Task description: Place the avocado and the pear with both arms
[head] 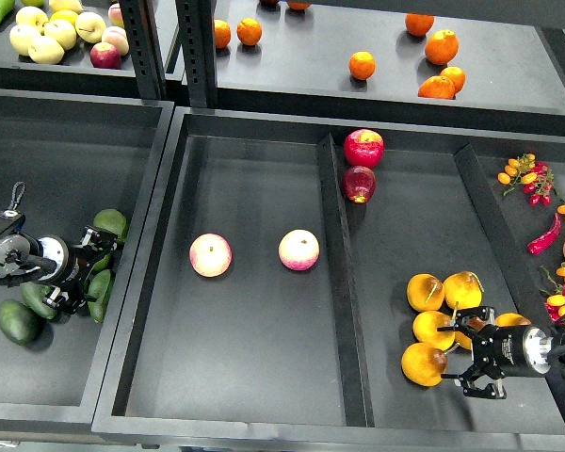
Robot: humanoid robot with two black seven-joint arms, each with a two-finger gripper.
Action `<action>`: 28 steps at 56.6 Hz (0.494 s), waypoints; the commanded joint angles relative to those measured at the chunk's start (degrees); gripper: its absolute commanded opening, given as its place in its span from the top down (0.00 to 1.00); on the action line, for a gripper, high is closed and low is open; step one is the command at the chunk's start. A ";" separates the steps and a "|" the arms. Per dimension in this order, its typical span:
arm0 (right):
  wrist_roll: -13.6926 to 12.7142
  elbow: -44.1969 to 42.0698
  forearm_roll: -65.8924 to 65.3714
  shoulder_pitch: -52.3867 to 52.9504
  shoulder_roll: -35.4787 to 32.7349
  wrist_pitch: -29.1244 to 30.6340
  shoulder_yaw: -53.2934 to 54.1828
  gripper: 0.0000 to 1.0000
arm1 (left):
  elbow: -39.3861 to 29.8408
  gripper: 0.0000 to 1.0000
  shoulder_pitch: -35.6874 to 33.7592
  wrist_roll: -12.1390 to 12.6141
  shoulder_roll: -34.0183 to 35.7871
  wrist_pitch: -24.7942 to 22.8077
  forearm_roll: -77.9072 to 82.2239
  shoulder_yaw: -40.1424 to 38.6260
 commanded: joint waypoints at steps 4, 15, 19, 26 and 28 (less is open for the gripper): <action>0.00 0.15 0.58 0.02 -1.30 0.00 2.37 0.01 | -0.06 0.01 0.56 0.00 0.05 -0.01 -9.76 -0.43; 0.00 -0.29 0.93 -0.68 -4.55 0.00 20.28 0.01 | 0.47 0.01 -0.14 0.00 -0.04 -0.01 -28.73 -2.61; 0.00 -1.17 1.19 -1.30 -4.11 0.00 27.24 0.01 | 0.73 0.01 -0.14 0.00 -0.30 -0.01 -30.86 -7.97; 0.00 -4.06 1.19 -2.62 0.45 0.00 40.59 0.01 | 1.09 0.01 0.29 0.00 -1.97 -0.01 -31.74 -24.13; 0.00 -4.85 1.11 -2.88 2.03 0.00 43.67 0.01 | 1.18 0.01 0.47 0.00 -2.32 -0.01 -31.74 -27.82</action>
